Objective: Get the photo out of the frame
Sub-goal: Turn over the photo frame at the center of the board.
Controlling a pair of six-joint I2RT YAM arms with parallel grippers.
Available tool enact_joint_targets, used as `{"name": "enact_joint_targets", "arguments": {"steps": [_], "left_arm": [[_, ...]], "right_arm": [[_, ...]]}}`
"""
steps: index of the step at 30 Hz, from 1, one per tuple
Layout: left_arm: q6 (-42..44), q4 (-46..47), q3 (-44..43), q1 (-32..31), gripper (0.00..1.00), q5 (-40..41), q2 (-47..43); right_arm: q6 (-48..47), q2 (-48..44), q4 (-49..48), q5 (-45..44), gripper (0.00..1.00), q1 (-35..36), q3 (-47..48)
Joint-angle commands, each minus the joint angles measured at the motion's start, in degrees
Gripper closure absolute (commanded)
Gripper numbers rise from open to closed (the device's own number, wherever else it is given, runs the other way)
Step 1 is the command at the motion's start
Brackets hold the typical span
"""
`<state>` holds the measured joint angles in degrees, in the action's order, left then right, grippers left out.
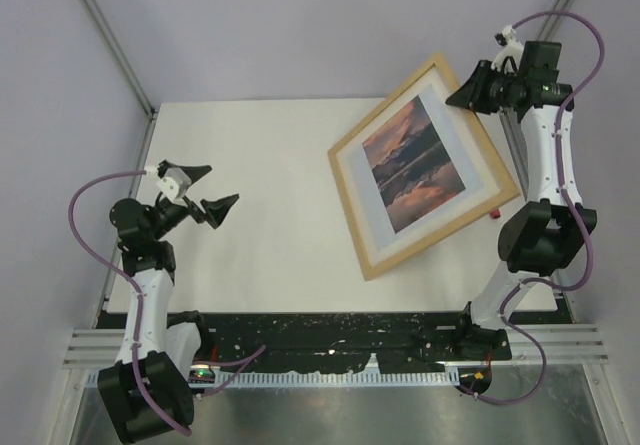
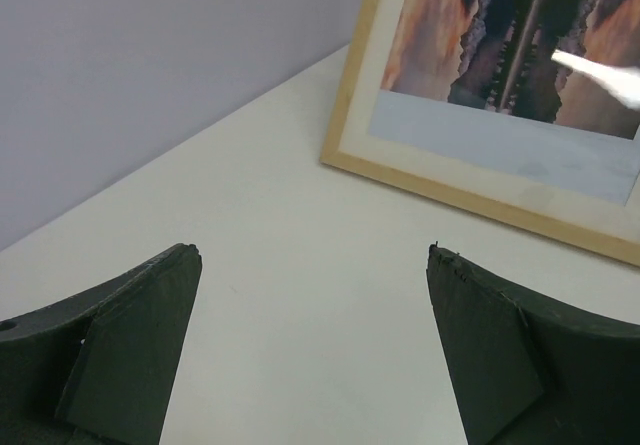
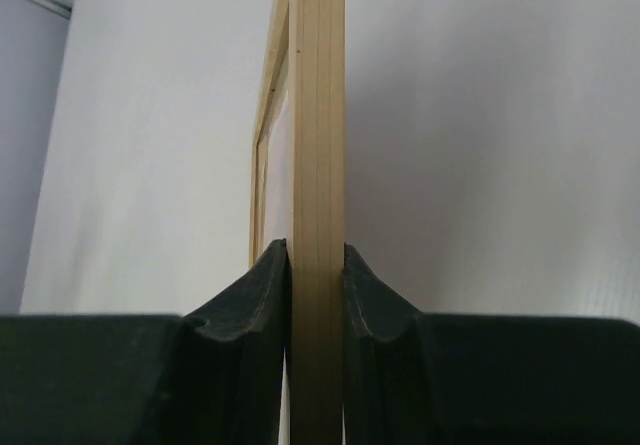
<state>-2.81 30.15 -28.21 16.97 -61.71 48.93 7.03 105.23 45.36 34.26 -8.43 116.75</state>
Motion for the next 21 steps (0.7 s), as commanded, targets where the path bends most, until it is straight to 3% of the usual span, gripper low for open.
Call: {"name": "enact_joint_targets", "arguments": {"steps": [1, 5, 13, 17, 21], "left_arm": [[-0.01, 2.45, 1.66, 0.34, 0.0, -2.53, -0.59], [0.7, 2.54, 2.63, 0.26, 0.0, -4.03, 0.47], [5.96, -2.46, 2.81, -1.06, 0.0, -4.38, 2.05], [12.63, -11.75, 1.84, -4.66, 0.0, -1.32, 3.71], [22.39, -24.33, -1.23, -12.64, 0.0, 6.85, 7.4]], "right_arm": [[-0.52, -10.12, -11.75, 6.86, 0.92, -1.68, -16.05], [1.05, -12.86, -18.11, 6.34, 0.92, -1.86, -29.18], [5.0, -12.07, -27.68, 7.4, 0.92, -1.15, -42.3], [10.71, -11.28, -37.0, 6.61, 0.92, -0.72, -49.59], [15.37, -8.39, -42.9, 2.23, 0.92, 0.77, -54.52]]}}
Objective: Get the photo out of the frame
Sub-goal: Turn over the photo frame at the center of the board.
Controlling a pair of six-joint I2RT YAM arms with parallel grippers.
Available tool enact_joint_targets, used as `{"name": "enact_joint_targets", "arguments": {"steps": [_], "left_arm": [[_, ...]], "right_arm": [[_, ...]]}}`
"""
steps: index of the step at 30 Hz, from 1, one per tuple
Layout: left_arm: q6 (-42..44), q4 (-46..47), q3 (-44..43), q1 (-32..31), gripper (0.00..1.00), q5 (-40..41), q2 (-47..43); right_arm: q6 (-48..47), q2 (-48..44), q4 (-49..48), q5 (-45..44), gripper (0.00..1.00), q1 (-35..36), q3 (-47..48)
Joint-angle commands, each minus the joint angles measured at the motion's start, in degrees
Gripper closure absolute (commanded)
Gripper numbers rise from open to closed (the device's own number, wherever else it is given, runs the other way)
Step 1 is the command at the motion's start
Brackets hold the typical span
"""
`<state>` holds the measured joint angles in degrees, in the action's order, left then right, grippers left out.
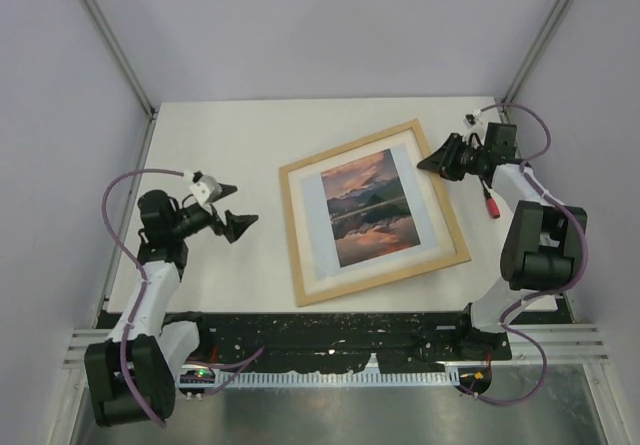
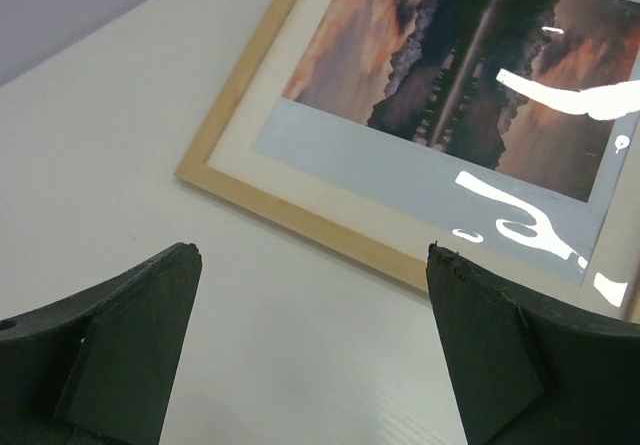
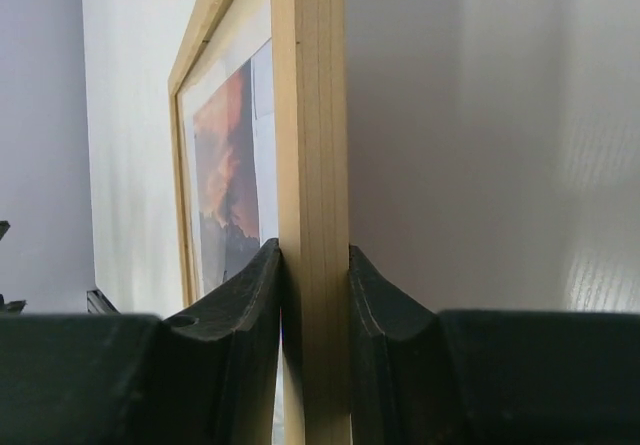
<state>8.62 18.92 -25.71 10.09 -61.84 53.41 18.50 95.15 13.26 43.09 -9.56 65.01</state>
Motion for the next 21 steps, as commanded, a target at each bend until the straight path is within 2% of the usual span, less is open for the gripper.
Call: {"name": "enact_joint_targets", "arguments": {"steps": [1, 6, 10, 13, 16, 19, 21], "left_arm": [[11.85, -15.12, -4.42, -7.52, 0.0, 9.18, 4.15], [8.44, -21.26, -11.18, -13.69, 0.0, 22.35, 14.6], [4.66, -30.85, -23.81, -14.74, 0.0, 30.36, 27.16], [3.6, -36.13, -30.25, -16.93, 0.0, 39.31, 33.32], [3.16, -37.9, -32.99, -20.18, 0.0, 45.91, 36.76], [2.45, -40.88, -35.97, -22.38, 0.0, 47.95, 40.18], [2.45, -43.34, -38.26, -23.62, 0.0, 47.78, 42.82]], "right_arm": [[5.13, 2.31, -12.1, -7.83, 0.92, 2.26, -3.92], [9.01, 7.66, -17.56, -17.75, 0.92, 5.33, -5.69], [11.02, 11.8, -20.46, -24.0, 0.92, 8.5, -4.28], [11.73, 14.0, -23.01, -26.04, 0.92, 9.56, -3.32], [11.12, 14.97, -24.15, -26.39, 0.92, 9.56, -2.96], [8.66, 15.32, -24.07, -25.43, 0.92, 9.56, -2.96], [8.48, 15.32, -23.98, -25.08, 0.89, 9.56, -3.05]]}}
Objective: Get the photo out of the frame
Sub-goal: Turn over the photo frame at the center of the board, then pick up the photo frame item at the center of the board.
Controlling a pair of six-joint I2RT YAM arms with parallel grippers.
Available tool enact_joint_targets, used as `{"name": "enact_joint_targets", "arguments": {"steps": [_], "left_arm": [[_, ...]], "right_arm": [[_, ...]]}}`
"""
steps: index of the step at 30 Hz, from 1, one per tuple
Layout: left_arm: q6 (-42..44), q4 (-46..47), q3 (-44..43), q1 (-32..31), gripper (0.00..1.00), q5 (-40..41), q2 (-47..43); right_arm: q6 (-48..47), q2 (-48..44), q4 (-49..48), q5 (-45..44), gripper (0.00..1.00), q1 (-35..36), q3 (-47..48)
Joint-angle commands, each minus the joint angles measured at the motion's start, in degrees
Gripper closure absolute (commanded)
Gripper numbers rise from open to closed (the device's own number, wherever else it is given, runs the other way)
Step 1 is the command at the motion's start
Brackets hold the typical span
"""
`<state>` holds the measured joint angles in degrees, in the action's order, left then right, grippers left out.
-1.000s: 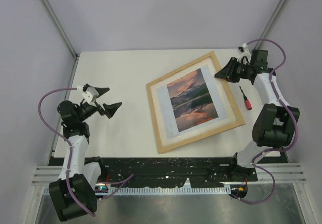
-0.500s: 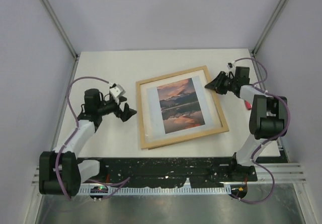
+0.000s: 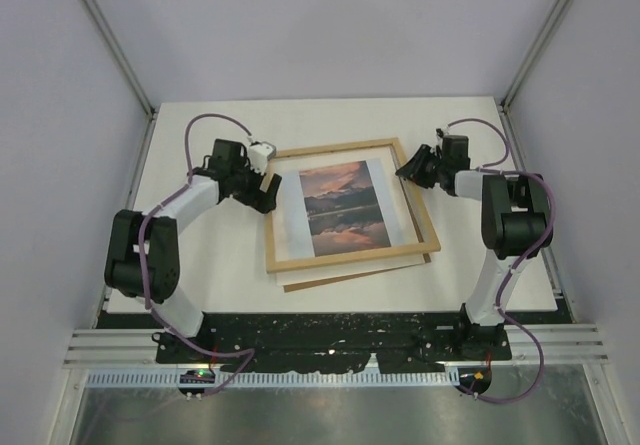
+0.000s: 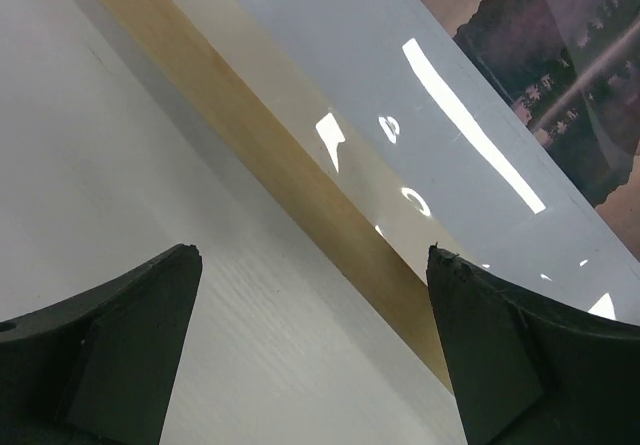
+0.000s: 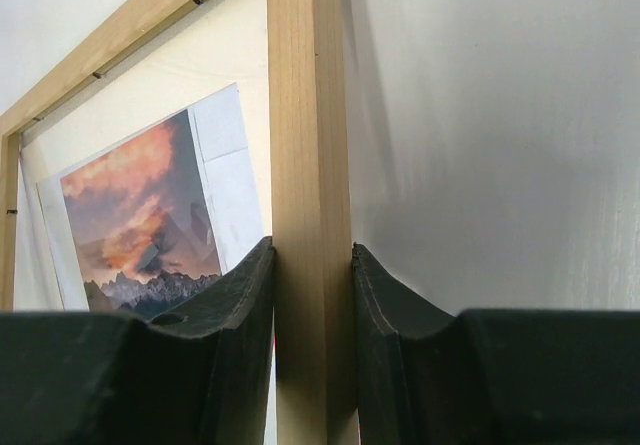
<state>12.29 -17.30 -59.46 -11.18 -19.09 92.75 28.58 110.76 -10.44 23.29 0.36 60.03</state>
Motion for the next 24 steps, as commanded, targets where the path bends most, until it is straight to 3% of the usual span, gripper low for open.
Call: {"name": "enact_joint_targets", "arguments": {"steps": [1, 8, 12, 19, 24], "left_arm": [[-1.13, -8.61, -5.74, -3.31, 0.0, 6.86, 4.36], [-2.98, -17.93, -13.57, -5.52, 0.0, 9.69, 10.6], [-2.98, -19.78, -15.33, -5.61, 0.09, 8.46, 12.54], [-2.45, -21.81, -16.65, -5.61, 0.56, 4.24, 12.81], [-1.05, -22.43, -16.83, -4.82, 0.79, 2.22, 11.14]], "right_arm": [[-1.68, -0.28, 0.67, -5.18, 0.84, -0.36, 2.45], [-3.0, -2.48, 5.24, -4.92, 0.84, -0.36, 3.95], [-4.05, -3.53, 6.13, -4.74, 0.88, -0.36, 3.69], [-4.49, -7.4, 7.27, -5.26, 0.9, 3.32, 4.3], [-5.99, -9.77, 9.55, -6.5, 0.9, 7.54, 7.81]]}}
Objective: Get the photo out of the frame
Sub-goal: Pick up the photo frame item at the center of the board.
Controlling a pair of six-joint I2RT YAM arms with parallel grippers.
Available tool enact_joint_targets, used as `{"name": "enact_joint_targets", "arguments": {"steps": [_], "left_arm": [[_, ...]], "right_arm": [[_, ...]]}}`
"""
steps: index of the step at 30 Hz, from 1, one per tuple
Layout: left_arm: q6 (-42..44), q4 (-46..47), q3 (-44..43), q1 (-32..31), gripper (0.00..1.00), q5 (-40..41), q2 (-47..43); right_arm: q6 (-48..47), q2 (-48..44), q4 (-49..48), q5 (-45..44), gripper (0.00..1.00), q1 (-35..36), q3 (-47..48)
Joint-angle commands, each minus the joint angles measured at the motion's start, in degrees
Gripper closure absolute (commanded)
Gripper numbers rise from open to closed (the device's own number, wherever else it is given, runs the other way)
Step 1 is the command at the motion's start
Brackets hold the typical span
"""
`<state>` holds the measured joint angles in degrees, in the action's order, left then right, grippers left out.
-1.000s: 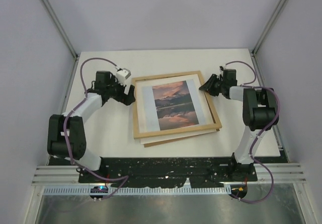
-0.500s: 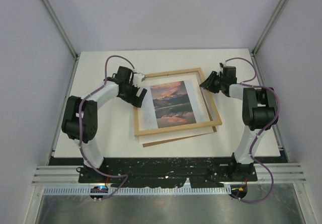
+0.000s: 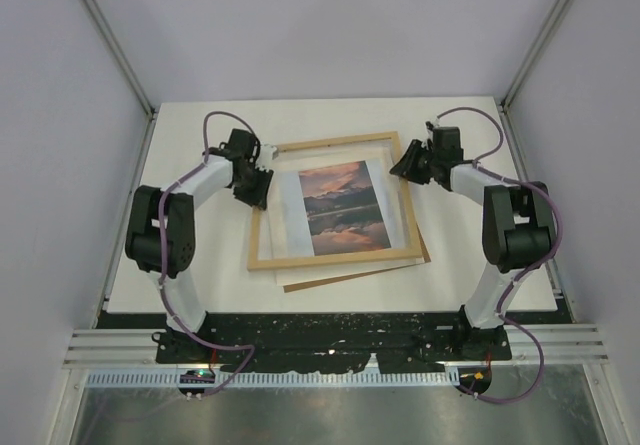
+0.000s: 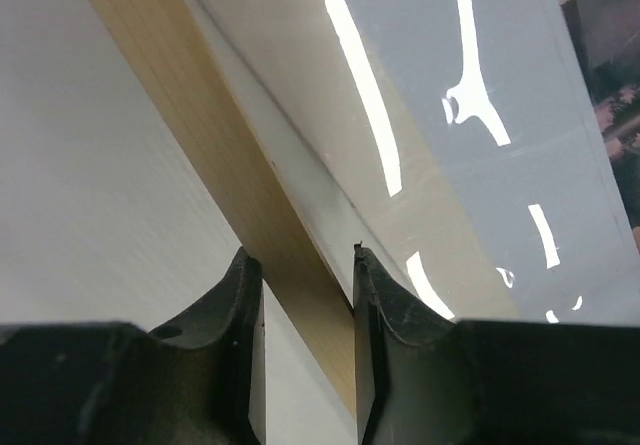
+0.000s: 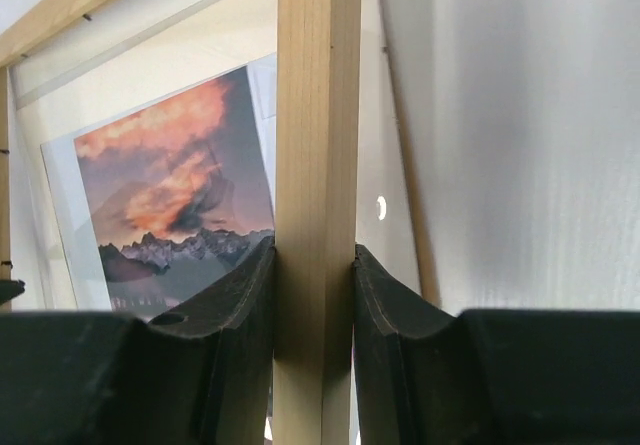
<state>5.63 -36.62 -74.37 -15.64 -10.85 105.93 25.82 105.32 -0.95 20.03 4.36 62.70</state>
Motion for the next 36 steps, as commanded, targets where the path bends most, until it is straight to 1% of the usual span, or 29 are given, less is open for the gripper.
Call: {"name": "enact_joint_targets", "arguments": {"steps": [1, 3, 7, 13, 15, 16, 17, 18, 20, 25, 30, 32, 36], "left_arm": [[5.71, -3.11, -1.83, 0.08, 0.83, -6.81, -2.65], [5.97, -3.19, -1.75, 1.31, 0.93, -7.86, -3.79], [7.03, -4.15, -1.75, 4.55, 0.96, -9.36, -7.13], [8.78, -5.04, 0.01, 12.02, 0.96, -11.73, -11.88], [9.57, -5.48, 0.89, 14.92, 0.96, -11.82, -13.02], [10.1, -5.57, 1.41, 15.37, 0.97, -11.82, -13.46], [10.45, -5.65, 2.03, 17.9, 0.97, -11.56, -13.9], [11.15, -5.65, 2.64, 19.05, 0.97, -11.47, -14.17], [12.12, -5.65, 3.79, 21.34, 0.97, -10.69, -14.79], [14.58, -5.48, 5.98, 26.88, 0.97, -8.67, -14.52], [16.69, -3.99, 7.75, 30.05, 0.97, -4.27, -13.65], [17.13, -3.72, 7.49, 30.75, 0.97, -2.87, -12.68], [17.57, -2.67, 5.47, 31.72, 0.97, 1.09, -10.22]], "right_arm": [[-3.41, -4.33, 0.25, -3.42, 0.9, 4.94, 5.76], [-3.85, -4.24, 0.6, -3.86, 0.9, 7.14, 8.39], [-4.29, -3.37, 2.53, -4.74, 0.89, 11.81, 12.17], [-5.6, 2.86, 7.35, -3.86, 0.89, 20.14, 21.3], [-6.05, 5.32, 8.59, -3.69, 0.88, 22.52, 24.12], [-6.31, 6.47, 9.21, -3.6, 0.87, 23.32, 25.18], [-6.75, 8.22, 10.43, -2.81, 0.86, 24.72, 27.54], [-7.01, 9.37, 10.88, -2.2, 0.85, 25.43, 28.96], [-7.72, 12.53, 13.6, -0.88, 0.84, 27.45, 34.31], [-8.16, 21.23, 15.36, 2.9, 0.82, 32.89, 42.67], [-7.72, 30.45, 16.16, 5.01, 0.8, 36.68, 50.05], [-7.28, 33.27, 16.33, 6.5, 0.77, 37.56, 52.34], [-7.54, 35.31, 15.72, 10.02, 0.63, 39.05, 55.16]]}}
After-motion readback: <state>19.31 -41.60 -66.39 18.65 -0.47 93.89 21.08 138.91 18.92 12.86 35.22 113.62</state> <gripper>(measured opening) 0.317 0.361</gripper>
